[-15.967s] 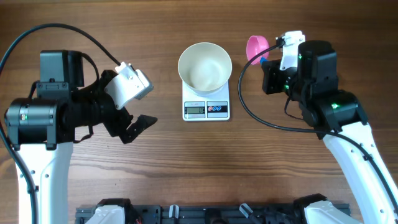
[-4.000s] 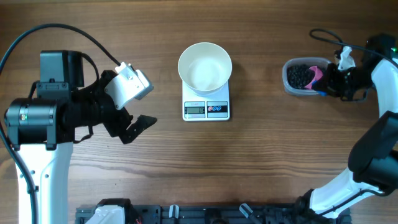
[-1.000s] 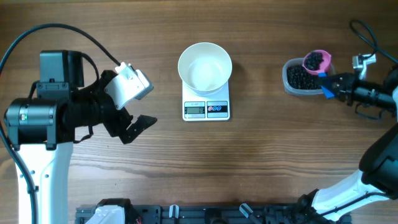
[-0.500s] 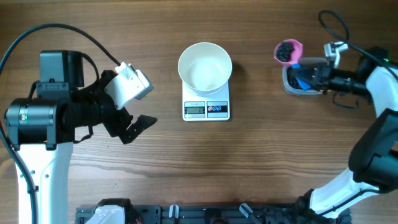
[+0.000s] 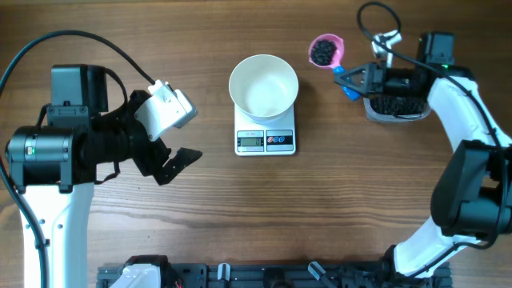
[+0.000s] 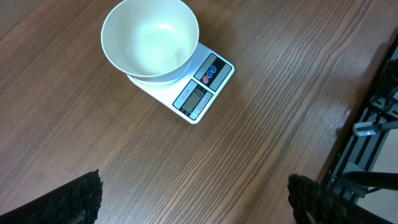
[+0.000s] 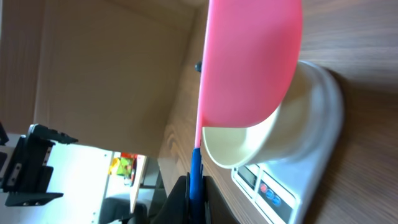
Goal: Scoop item into bowl and weigh 150g on scale
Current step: 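Carry the filled scoop left over the cream bowl on the scale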
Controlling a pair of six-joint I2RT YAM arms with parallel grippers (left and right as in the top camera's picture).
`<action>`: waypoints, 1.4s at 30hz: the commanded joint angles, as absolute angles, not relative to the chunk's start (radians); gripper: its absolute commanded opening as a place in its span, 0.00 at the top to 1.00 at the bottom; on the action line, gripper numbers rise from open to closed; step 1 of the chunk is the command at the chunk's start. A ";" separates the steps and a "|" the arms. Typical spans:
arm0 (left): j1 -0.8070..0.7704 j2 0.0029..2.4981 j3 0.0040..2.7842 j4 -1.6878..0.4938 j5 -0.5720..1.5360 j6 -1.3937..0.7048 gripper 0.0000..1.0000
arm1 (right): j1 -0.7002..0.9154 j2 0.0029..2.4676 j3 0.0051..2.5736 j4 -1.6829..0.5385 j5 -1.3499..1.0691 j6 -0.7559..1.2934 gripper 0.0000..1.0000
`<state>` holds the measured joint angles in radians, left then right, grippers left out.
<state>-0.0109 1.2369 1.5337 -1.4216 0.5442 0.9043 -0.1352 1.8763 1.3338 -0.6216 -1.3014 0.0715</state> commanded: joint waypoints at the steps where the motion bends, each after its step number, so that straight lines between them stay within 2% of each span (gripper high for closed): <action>1: -0.004 1.234 1.550 -1.422 0.544 0.920 0.00 | -0.078 1.827 1.338 -0.525 -1.344 0.212 0.96; 8: -0.004 1.234 1.550 -1.422 0.544 0.920 0.00 | -0.015 1.825 1.338 -0.441 -1.290 0.292 0.96; 21: -0.004 1.234 1.550 -1.422 0.544 0.920 0.00 | 0.036 1.824 1.338 -0.352 -1.222 0.286 0.95; 34: -0.004 1.234 1.550 -1.422 0.544 0.920 0.00 | 0.040 1.824 1.338 -0.354 -1.107 0.074 0.96; 42: -0.004 1.234 1.550 -1.422 0.544 0.920 0.00 | 0.118 1.815 1.338 -0.358 -0.981 0.014 0.96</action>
<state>-0.0109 1.2369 1.5337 -1.4216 0.5438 0.9043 0.0711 1.8584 1.3338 -0.3580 -1.0588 0.0719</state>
